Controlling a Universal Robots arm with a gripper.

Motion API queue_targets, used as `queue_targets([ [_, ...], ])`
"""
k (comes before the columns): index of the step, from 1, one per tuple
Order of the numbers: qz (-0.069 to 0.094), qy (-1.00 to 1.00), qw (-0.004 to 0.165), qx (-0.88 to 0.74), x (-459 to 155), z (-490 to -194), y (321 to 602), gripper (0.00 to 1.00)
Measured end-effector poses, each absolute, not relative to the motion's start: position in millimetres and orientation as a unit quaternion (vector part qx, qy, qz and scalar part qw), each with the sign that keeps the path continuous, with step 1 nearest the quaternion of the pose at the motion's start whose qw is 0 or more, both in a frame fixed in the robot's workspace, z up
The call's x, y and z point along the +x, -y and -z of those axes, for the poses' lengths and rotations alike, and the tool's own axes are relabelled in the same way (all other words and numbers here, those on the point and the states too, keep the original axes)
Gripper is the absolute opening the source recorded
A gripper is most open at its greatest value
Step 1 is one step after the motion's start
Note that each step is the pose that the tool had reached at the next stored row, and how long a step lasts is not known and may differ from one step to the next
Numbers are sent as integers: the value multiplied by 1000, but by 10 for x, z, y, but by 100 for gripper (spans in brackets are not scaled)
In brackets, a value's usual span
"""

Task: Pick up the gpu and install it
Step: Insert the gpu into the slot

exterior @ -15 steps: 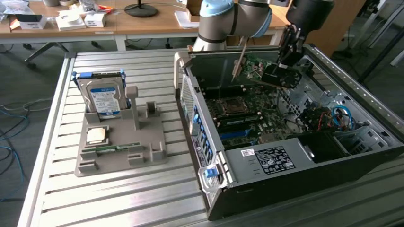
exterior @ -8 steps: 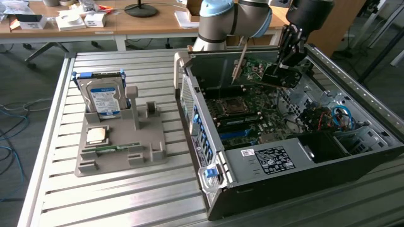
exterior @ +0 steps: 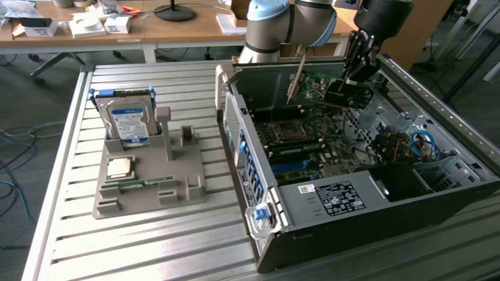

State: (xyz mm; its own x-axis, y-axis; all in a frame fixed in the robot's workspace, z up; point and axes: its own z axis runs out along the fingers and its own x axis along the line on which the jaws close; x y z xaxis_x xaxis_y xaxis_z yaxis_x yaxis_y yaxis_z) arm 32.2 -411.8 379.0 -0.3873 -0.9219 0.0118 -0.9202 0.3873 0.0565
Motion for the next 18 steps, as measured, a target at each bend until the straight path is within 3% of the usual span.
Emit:
queue_targets([
  [18,18,778,22,628,321,-3789,4118,26],
])
